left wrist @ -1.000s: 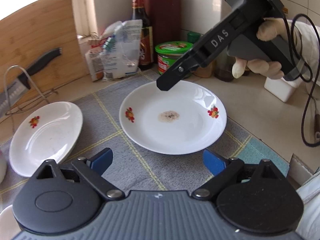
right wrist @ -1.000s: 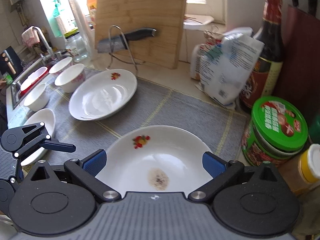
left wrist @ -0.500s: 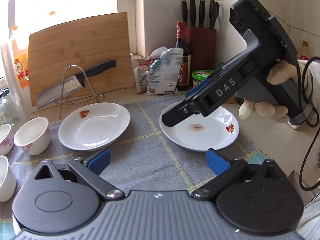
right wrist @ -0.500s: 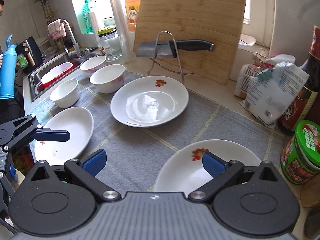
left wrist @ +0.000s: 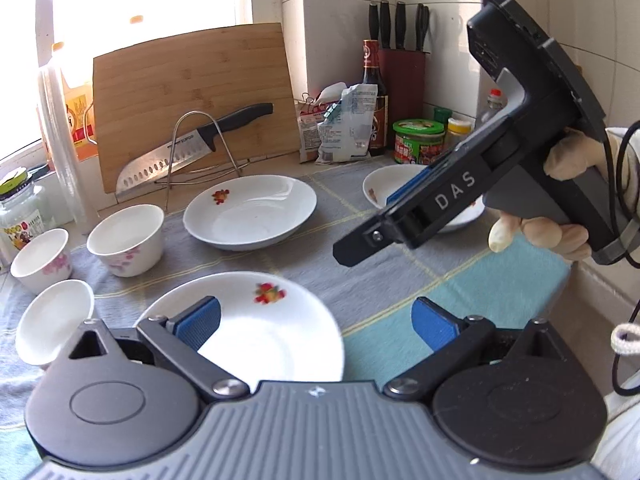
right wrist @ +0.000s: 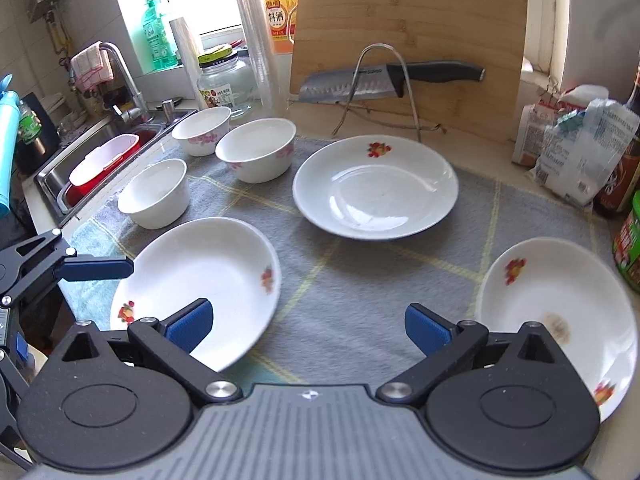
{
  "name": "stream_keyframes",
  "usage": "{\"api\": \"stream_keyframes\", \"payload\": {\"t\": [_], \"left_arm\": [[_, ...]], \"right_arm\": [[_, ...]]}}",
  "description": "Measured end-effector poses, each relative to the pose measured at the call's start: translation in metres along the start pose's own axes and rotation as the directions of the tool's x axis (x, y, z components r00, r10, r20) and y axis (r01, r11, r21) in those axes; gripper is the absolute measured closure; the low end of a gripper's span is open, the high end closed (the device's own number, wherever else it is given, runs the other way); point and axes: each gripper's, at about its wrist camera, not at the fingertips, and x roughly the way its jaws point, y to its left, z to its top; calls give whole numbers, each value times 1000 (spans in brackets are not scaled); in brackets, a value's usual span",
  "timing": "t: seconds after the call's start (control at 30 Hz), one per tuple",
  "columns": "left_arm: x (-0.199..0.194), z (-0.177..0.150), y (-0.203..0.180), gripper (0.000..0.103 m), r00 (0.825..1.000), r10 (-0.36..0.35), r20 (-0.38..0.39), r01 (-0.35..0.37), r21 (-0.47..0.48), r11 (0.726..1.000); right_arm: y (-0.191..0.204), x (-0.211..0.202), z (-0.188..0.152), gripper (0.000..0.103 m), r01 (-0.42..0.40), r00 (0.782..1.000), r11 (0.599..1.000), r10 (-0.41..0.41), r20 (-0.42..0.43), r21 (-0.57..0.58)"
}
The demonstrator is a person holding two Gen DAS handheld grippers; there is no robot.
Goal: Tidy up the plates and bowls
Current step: 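Lower the stained plate onto the towel and open the right gripper, then grasp the rim of the large fruit-pattern plate with the right gripper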
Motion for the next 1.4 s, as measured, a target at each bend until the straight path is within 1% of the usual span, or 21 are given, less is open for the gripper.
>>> {"api": "stream_keyframes", "payload": {"t": [0.17, 0.33, 0.5, 0.7, 0.83, 0.93, 1.07, 1.2, 1.3, 1.4], "left_arm": [[-12, -25, 36, 2, 999, -23, -30, 23, 12, 1000], [-14, -49, 68, 2, 995, -39, -92, 40, 15, 999], [-4, -67, 86, 2, 985, -56, -162, 61, 28, 998], [10, -81, 91, 2, 975, -73, -209, 81, 31, 996], [20, -81, 89, 2, 970, -91, -224, 104, 49, 993], [28, -80, 91, 1, 966, -112, -233, 125, 40, 991], [31, -79, 95, 1, 968, -120, -221, 130, 31, 991], [33, -79, 97, 1, 970, -134, -204, 145, 41, 988], [35, -77, 98, 0, 967, -143, -210, 157, 50, 986], [38, -75, 99, 0, 964, -156, -215, 172, 62, 983]], "right_arm": [[33, 21, -11, 0, 21, 999, 999, -20, -32, 29], [55, 39, -20, 0, 41, 997, 997, -36, -70, 70], [60, 54, -27, 0, 36, 993, 992, -21, -118, 122], [61, 66, -31, 0, 19, 989, 991, 1, -147, 133], [61, 72, -29, 0, 16, 987, 993, 3, -158, 120], [60, 76, -27, 0, 18, 986, 994, 1, -167, 110], [58, 79, -22, 0, 17, 985, 995, -1, -175, 94], [59, 84, -17, 0, 12, 983, 997, 3, -185, 79], [58, 89, -12, 0, 18, 982, 996, -2, -189, 85], [60, 94, -7, 0, 39, 978, 997, -24, -206, 70]]}}
